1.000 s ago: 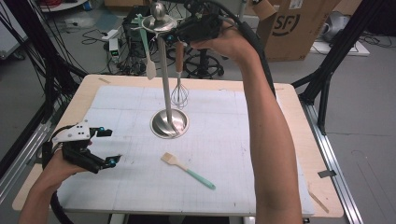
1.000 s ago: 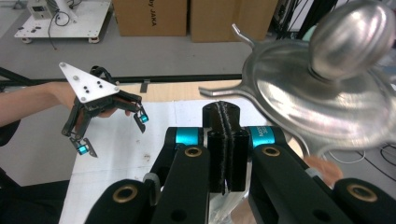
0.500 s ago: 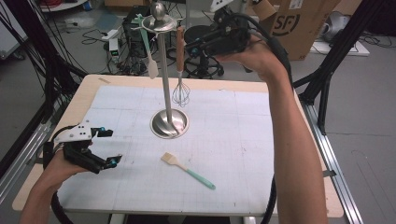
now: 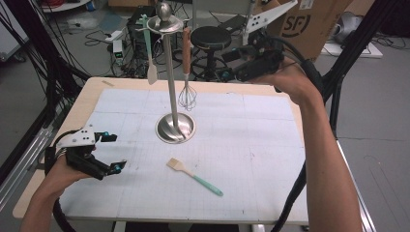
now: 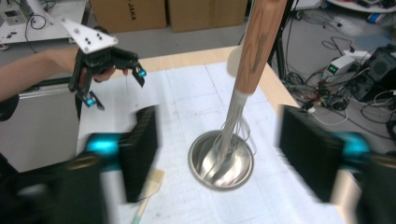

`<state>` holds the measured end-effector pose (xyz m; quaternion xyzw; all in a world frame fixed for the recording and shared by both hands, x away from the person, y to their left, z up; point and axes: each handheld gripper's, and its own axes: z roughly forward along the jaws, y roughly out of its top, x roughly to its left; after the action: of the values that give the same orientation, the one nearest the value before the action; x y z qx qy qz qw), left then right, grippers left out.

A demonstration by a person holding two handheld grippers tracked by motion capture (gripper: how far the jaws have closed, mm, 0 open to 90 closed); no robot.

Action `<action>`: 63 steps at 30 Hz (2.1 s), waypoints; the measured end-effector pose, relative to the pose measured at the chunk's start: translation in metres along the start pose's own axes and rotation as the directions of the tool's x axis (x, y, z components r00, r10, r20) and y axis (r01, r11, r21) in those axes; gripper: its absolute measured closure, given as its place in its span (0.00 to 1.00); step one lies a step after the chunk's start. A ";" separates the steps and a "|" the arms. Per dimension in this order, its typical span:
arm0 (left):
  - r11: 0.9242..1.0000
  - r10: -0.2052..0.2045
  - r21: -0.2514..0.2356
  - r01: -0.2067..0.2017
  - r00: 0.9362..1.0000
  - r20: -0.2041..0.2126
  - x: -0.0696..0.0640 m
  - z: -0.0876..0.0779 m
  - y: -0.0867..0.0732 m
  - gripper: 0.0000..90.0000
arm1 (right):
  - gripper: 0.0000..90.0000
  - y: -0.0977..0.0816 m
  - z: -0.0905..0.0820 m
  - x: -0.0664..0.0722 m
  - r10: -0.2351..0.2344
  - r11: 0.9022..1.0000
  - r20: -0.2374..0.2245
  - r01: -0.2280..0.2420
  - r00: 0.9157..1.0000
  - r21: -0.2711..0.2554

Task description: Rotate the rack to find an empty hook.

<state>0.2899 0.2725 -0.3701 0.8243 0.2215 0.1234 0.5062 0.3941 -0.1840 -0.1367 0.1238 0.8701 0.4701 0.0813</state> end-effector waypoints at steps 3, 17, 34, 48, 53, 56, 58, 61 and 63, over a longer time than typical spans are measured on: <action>1.000 -0.005 0.000 0.005 1.000 -0.002 0.000 0.000 0.000 0.02 | 0.05 -0.010 -0.003 0.003 0.008 1.000 0.011 -0.008 1.000 0.001; 1.000 0.002 -0.006 -0.002 1.000 -0.004 -0.003 -0.002 0.002 0.02 | 0.00 -0.054 -0.015 0.024 0.011 1.000 0.031 -0.010 0.999 -0.023; 1.000 0.017 -0.010 -0.017 1.000 -0.006 -0.006 -0.004 0.006 0.02 | 0.00 -0.118 -0.024 0.045 0.051 0.998 0.061 -0.048 0.997 -0.050; 1.000 0.006 -0.028 -0.007 1.000 -0.016 -0.004 -0.008 0.005 0.02 | 0.00 -0.178 -0.011 0.050 0.098 0.993 0.090 -0.091 0.991 -0.079; 0.999 0.010 -0.030 -0.010 1.000 -0.016 -0.004 -0.009 0.005 0.02 | 0.00 -0.202 -0.010 0.052 0.121 0.986 0.101 -0.107 0.988 -0.131; 1.000 0.013 -0.027 -0.013 1.000 -0.018 -0.004 -0.009 0.006 0.02 | 0.00 -0.214 -0.008 0.055 0.133 0.984 0.108 -0.118 0.985 -0.136; 1.000 0.011 -0.028 -0.012 1.000 -0.024 -0.004 -0.009 0.006 0.02 | 0.00 -0.220 -0.006 0.056 0.147 0.982 0.108 -0.132 0.983 -0.136; 0.999 0.008 -0.031 -0.009 1.000 -0.027 -0.004 -0.009 0.005 0.02 | 0.00 -0.227 -0.003 0.057 0.148 0.981 0.113 -0.131 0.982 -0.145; 1.000 0.012 -0.028 -0.013 1.000 -0.024 -0.005 -0.010 0.005 0.02 | 0.00 -0.231 0.000 0.058 0.147 0.981 0.125 -0.128 0.981 -0.147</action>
<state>0.2828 0.2755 -0.3606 0.8168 0.2204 0.1394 0.5145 0.3063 -0.2893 -0.3318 0.2093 0.8174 0.5242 0.1156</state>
